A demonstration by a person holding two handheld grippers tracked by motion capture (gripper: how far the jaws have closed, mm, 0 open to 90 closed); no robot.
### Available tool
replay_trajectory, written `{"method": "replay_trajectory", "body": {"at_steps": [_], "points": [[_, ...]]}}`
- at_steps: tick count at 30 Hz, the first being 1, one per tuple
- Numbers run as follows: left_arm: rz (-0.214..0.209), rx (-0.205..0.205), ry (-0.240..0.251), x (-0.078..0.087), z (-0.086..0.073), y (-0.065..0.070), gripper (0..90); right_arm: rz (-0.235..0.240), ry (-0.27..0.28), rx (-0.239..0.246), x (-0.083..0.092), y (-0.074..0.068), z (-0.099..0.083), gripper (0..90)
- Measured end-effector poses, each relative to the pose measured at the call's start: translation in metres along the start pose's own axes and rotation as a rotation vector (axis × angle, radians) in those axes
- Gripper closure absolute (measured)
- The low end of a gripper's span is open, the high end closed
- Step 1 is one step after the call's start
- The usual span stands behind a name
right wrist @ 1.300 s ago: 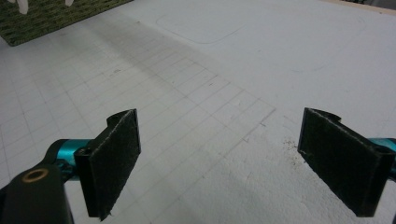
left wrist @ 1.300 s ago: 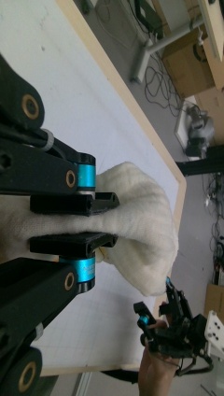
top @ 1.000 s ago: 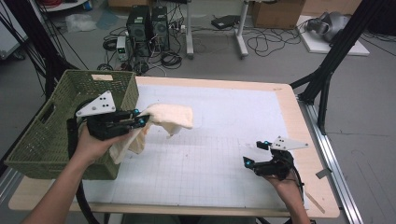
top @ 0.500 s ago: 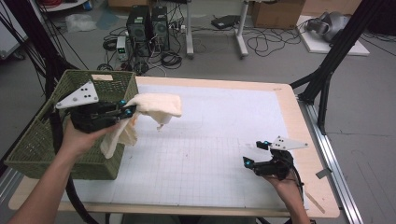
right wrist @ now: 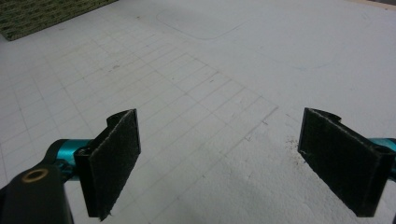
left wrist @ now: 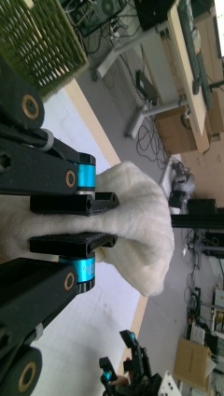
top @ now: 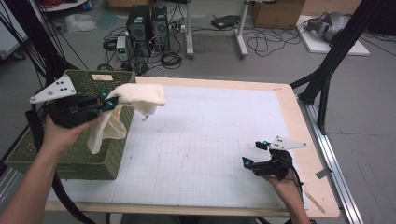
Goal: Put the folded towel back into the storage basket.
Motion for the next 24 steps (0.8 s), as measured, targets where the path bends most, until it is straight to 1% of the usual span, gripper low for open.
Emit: {"method": "replay_trajectory", "body": {"at_steps": [6,7,8,14,18,24], "points": [[0.053,0.017,0.006,0.015,-0.003,-0.014,82.1,0.003,-0.007,0.002,-0.002,-0.001,-0.001,12.5],[0.060,0.021,0.007,0.017,-0.004,-0.016,82.2,0.000,-0.006,0.009,-0.002,0.000,-0.001,12.5],[0.069,0.023,0.005,0.019,-0.005,-0.018,82.2,0.004,-0.010,0.001,-0.002,-0.001,-0.001,12.5],[0.108,0.038,0.006,0.031,-0.011,-0.029,82.1,0.005,-0.011,0.009,-0.003,-0.001,-0.001,12.5],[0.137,0.046,0.004,0.040,-0.015,-0.035,82.1,0.005,-0.017,0.003,-0.004,-0.001,-0.002,12.5],[0.179,0.058,-0.006,0.048,-0.024,-0.043,82.0,0.008,-0.024,0.008,-0.005,-0.002,-0.003,12.5]]}}
Point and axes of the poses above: each handheld gripper's, and its own axes: x roughly backward along the jaws, z roughly out of its top, y roughly to its right, the point moved 7 cm from there along -x, roughly forward along the jaws, and after that the axes turned 2 degrees about y, right-handed, at the moved point
